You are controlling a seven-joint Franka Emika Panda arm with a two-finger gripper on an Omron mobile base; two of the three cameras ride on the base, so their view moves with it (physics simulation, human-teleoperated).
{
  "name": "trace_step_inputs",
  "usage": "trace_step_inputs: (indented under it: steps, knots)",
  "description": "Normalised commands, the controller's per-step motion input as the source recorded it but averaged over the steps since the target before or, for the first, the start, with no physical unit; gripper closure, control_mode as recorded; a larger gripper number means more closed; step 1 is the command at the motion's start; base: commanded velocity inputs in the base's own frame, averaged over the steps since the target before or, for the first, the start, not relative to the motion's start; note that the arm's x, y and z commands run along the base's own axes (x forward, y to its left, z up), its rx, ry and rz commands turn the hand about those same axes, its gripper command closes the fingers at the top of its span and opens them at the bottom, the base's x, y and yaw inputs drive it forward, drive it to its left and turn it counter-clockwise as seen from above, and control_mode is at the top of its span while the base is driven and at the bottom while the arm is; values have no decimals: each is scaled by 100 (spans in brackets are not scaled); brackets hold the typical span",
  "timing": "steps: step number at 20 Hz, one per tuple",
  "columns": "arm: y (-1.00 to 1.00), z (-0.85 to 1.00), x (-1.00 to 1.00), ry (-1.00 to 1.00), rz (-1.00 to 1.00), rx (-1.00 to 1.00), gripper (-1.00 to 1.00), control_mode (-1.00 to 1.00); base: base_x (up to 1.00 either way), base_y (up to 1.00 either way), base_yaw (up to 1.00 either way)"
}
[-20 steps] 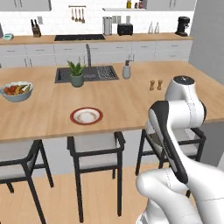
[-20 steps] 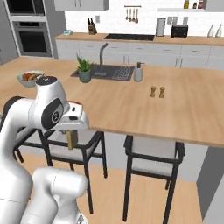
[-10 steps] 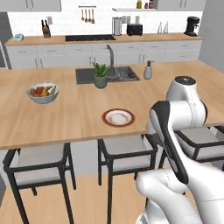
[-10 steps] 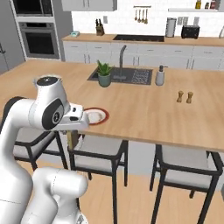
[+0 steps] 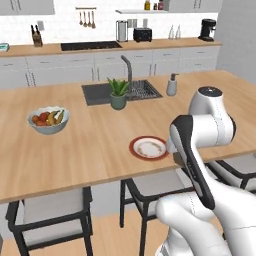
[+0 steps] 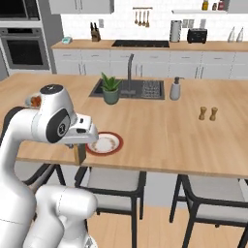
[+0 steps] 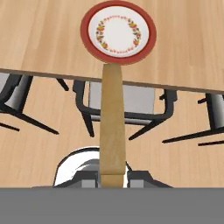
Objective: Start the toaster. Once the lever pops up, take the bread to the plate on the dining counter.
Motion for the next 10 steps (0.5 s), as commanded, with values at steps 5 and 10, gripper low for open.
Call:
trace_step_inputs:
  steps: [5,10]
  knots:
    - [0,0,0,0,0,0,100,100,15,23,-13]
    - [0,0,0,0,0,0,100,100,0,0,0]
